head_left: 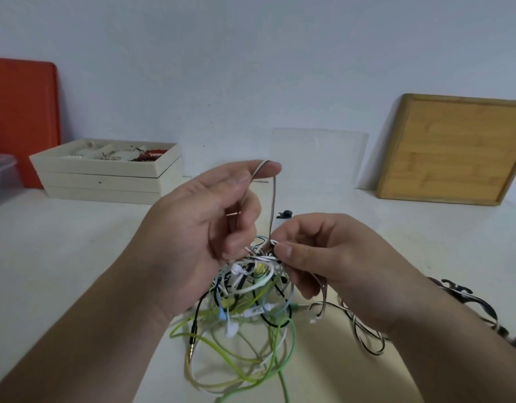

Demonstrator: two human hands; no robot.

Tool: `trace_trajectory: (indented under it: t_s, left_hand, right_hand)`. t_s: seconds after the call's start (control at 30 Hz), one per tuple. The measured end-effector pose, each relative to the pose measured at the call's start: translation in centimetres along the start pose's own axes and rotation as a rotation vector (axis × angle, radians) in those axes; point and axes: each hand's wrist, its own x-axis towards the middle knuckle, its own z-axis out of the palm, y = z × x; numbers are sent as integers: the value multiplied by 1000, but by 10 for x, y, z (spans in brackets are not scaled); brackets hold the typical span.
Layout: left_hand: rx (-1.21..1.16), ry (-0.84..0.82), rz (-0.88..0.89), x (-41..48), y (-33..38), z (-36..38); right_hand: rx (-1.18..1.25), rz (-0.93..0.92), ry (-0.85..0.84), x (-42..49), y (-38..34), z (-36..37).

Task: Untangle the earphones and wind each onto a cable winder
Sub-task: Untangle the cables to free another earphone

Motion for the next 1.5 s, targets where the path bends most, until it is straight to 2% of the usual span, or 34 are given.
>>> trace_trajectory:
  t_s: [0.1,0.2,0.3,0.43,0.6,0.93,1.1,1.2,1.3,1.5]
  left_hand:
    - [81,-12,17,1,0,-5]
    - [164,57,24,2,-2,-11]
    - [225,130,-60,2,-5,-9]
    - [326,82,-164,-1,-12,-3]
    - [307,30,-170,-2,-11,-1]
    - [368,52,-195,-3,-13,3]
    - [523,205,-138,0,-16,-1]
    - [534,180,-173,-1,-17,-2]
    - [442,222,-134,1,-16,0]
    - [98,544,16,8,-4,-9]
  right_hand:
    - [24,-31,19,0,1,-2]
    - [38,-38,25,1,0,-3]
    - [76,-35,47,0,-2,-3]
    - [89,-52,135,0,-3,-2]
    - [95,-86,251,1,-3,-1]
    - [110,-81,187,2,-2,0]
    - [107,-103,131,2,-1,-6]
    - [122,-105,93,1,-1,-6]
    - [128,-89,94,0,-1,-7]
    - [45,-12,115,-1,-2,-12]
